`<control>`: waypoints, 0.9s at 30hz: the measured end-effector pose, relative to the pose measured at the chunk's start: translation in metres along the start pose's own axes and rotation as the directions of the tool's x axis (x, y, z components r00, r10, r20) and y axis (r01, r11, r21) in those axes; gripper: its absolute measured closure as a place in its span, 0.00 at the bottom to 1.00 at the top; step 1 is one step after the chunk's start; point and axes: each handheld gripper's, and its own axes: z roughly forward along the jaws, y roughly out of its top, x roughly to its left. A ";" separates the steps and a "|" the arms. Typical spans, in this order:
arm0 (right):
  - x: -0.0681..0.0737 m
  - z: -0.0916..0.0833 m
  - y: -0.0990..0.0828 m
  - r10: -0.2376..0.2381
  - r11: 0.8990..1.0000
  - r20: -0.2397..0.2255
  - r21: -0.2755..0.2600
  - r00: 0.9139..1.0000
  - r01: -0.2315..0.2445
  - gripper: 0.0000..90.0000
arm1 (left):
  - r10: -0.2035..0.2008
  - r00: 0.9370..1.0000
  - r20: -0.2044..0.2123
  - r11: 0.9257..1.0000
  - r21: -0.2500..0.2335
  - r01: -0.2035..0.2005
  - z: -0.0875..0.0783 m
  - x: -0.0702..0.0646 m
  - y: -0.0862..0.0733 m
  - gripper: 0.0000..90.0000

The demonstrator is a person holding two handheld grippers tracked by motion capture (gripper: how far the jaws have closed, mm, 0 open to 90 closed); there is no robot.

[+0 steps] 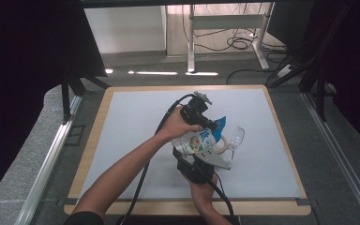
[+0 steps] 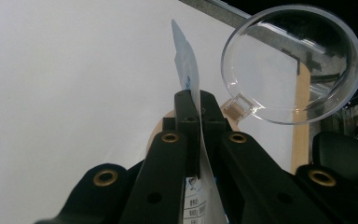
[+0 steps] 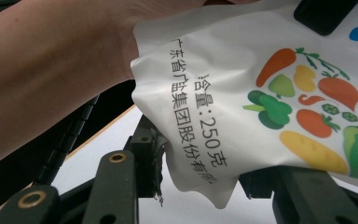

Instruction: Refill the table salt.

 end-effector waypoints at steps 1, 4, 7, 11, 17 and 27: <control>0.000 0.000 0.000 -0.001 1.000 0.000 0.000 1.000 0.001 0.63 | -0.001 1.000 0.000 1.000 0.000 0.001 0.000 0.000 0.000 1.00; 0.000 0.001 0.000 -0.002 1.000 0.000 0.002 1.000 0.002 0.63 | 0.000 1.000 -0.001 1.000 -0.001 0.000 0.000 0.000 0.000 1.00; 0.000 0.001 0.001 0.000 1.000 -0.001 0.003 1.000 0.000 0.63 | 0.000 1.000 -0.002 1.000 -0.001 0.000 -0.001 0.000 0.000 1.00; 0.000 0.001 0.002 0.004 1.000 -0.002 0.002 1.000 -0.004 0.63 | 0.000 1.000 -0.004 1.000 -0.001 0.000 -0.001 0.000 0.000 1.00; -0.001 0.002 0.002 0.009 1.000 -0.007 0.004 1.000 -0.009 0.63 | -0.003 1.000 -0.009 1.000 -0.001 0.003 -0.001 0.002 0.000 1.00; -0.005 0.004 0.003 0.015 1.000 -0.010 0.002 1.000 -0.015 0.64 | -0.003 1.000 -0.013 1.000 0.000 0.003 0.001 0.003 0.003 1.00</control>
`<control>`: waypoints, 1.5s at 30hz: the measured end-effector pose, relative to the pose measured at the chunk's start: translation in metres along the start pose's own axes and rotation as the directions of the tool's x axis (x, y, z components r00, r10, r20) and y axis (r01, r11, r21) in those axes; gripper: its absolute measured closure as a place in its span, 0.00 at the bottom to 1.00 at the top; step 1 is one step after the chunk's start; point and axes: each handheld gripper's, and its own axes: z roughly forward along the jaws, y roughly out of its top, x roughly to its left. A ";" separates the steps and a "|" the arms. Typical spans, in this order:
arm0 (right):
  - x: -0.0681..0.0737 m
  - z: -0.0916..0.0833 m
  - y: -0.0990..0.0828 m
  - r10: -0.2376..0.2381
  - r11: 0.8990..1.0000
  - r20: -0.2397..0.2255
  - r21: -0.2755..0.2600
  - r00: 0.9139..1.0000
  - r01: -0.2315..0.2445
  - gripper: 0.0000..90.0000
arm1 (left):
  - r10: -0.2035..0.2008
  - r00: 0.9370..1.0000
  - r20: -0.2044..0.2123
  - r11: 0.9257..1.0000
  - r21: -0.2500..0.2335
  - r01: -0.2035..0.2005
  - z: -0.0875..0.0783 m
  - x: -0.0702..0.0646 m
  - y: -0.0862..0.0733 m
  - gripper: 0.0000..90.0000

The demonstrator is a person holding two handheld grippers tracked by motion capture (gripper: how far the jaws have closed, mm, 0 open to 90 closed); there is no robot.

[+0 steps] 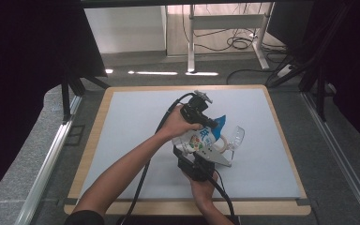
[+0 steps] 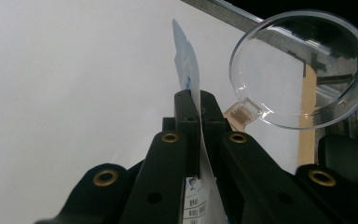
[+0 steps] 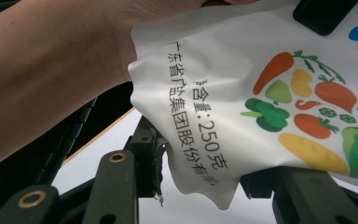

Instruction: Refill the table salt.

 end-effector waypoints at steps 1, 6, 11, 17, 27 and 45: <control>-0.001 0.000 0.000 -0.001 1.000 0.001 -0.001 1.000 0.001 0.64 | 0.000 1.000 0.001 1.000 0.000 0.000 0.001 0.000 0.000 1.00; -0.002 0.000 0.000 0.008 1.000 0.002 -0.002 1.000 -0.008 0.64 | 0.002 1.000 0.001 1.000 0.004 -0.002 0.002 0.001 0.002 1.00; -0.002 0.000 0.000 0.012 1.000 0.005 -0.002 1.000 -0.012 0.63 | 0.002 1.000 0.003 1.000 0.009 -0.002 0.002 0.001 0.002 1.00; -0.001 0.000 0.001 0.007 1.000 0.003 -0.004 1.000 -0.007 0.64 | 0.002 1.000 0.002 1.000 0.006 -0.002 0.001 0.000 0.001 1.00; 0.000 0.000 0.001 0.008 1.000 0.000 -0.003 1.000 -0.008 0.64 | 0.000 1.000 0.002 1.000 0.003 0.000 0.000 0.000 0.001 1.00; 0.001 -0.001 0.001 -0.008 1.000 -0.005 0.000 1.000 0.008 0.64 | 0.000 1.000 0.003 1.000 0.003 0.000 -0.001 -0.001 -0.001 1.00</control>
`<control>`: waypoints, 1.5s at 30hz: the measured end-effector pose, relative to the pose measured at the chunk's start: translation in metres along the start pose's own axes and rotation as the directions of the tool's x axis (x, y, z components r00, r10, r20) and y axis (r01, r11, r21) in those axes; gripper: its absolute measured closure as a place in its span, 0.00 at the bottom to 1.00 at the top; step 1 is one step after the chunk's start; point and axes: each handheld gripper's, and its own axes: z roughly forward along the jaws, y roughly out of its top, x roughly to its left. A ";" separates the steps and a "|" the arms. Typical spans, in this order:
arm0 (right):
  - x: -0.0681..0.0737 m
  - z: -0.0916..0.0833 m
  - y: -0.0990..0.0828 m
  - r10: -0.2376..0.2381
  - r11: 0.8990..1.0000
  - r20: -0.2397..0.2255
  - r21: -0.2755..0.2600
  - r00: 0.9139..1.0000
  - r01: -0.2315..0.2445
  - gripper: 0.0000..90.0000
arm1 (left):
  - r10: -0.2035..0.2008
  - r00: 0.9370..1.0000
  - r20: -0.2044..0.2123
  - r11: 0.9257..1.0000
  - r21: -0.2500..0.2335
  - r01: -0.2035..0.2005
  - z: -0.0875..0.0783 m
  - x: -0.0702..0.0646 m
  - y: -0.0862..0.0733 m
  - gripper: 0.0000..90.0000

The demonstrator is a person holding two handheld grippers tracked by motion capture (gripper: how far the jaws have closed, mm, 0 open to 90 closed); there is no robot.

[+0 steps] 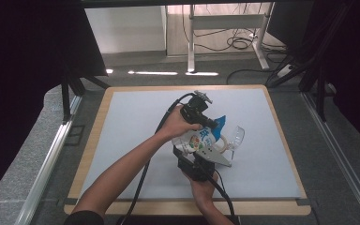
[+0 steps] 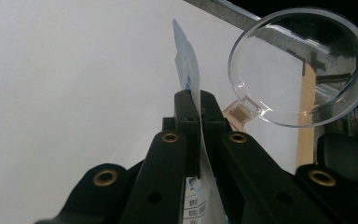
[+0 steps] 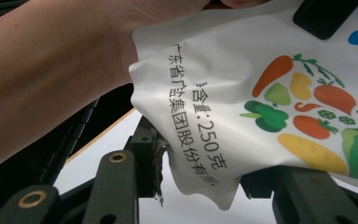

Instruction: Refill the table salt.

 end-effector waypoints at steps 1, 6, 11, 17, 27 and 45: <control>0.000 0.000 0.000 0.000 1.000 0.000 0.000 1.000 0.000 0.64 | -0.001 1.000 0.000 1.000 -0.001 0.001 0.000 0.000 0.000 1.00; 0.000 0.000 -0.001 -0.001 1.000 -0.004 0.004 1.000 0.001 0.64 | -0.003 1.000 0.002 1.000 -0.004 0.003 0.000 0.001 -0.002 1.00; 0.000 0.000 -0.001 -0.001 1.000 -0.005 0.004 1.000 0.001 0.64 | -0.006 1.000 0.010 1.000 -0.006 0.006 0.000 0.001 -0.002 1.00; 0.001 -0.002 0.002 -0.002 1.000 -0.004 -0.005 1.000 0.002 0.64 | -0.007 1.000 0.016 1.000 -0.010 0.007 -0.002 0.000 0.001 1.00; 0.002 -0.003 0.003 -0.010 1.000 0.017 -0.009 1.000 0.010 0.64 | -0.005 1.000 0.022 1.000 -0.001 0.005 0.001 -0.001 0.003 1.00; 0.000 -0.001 0.003 -0.009 1.000 0.010 -0.005 1.000 0.009 0.64 | -0.007 1.000 0.011 1.000 -0.003 0.007 0.002 0.001 0.002 1.00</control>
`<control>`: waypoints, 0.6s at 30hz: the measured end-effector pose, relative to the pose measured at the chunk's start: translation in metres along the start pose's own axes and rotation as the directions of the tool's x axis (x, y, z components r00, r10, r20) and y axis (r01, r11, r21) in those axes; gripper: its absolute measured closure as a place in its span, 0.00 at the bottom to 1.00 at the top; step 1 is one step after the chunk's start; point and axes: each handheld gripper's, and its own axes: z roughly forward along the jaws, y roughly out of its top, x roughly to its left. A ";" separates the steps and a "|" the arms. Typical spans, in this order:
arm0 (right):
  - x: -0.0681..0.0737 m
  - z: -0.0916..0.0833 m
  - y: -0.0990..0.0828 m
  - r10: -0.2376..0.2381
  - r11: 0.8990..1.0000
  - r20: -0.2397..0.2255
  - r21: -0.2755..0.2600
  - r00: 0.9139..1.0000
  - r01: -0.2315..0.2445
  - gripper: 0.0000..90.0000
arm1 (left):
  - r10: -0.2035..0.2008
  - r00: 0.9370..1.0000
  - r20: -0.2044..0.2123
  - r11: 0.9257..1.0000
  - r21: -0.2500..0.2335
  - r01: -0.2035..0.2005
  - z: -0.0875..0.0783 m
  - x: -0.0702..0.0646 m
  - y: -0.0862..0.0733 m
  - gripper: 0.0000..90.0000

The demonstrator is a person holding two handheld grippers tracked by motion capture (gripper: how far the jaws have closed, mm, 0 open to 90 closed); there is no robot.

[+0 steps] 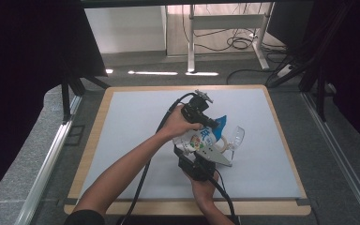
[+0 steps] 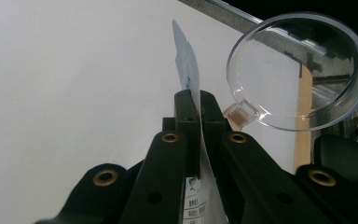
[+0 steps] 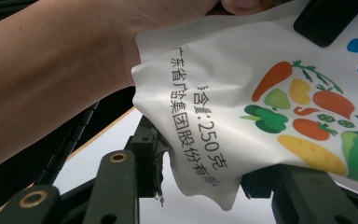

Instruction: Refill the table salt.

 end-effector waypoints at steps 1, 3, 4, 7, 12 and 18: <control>0.000 0.000 0.000 0.000 1.000 0.000 -0.001 1.000 0.000 0.64 | 0.000 1.000 -0.002 1.000 0.001 0.000 0.000 0.000 0.000 1.00; -0.001 0.001 -0.001 0.008 1.000 0.000 -0.002 1.000 -0.008 0.64 | 0.002 1.000 -0.005 1.000 0.004 -0.002 0.001 0.001 -0.001 1.00; -0.001 0.002 -0.002 0.008 1.000 0.001 -0.002 1.000 -0.008 0.64 | -0.002 1.000 -0.003 1.000 0.005 0.002 0.001 0.002 -0.001 1.00; 0.000 0.003 -0.003 0.011 1.000 0.006 -0.004 1.000 -0.011 0.64 | -0.005 1.000 -0.004 1.000 0.007 0.005 0.002 0.003 -0.002 1.00; -0.001 0.003 -0.004 0.015 1.000 0.011 -0.009 1.000 -0.015 0.64 | -0.002 1.000 -0.003 1.000 0.011 0.002 0.003 0.003 -0.001 1.00; -0.001 0.002 -0.004 0.011 1.000 0.012 -0.009 1.000 -0.011 0.64 | -0.004 1.000 -0.001 1.000 0.005 0.004 0.002 0.003 -0.001 1.00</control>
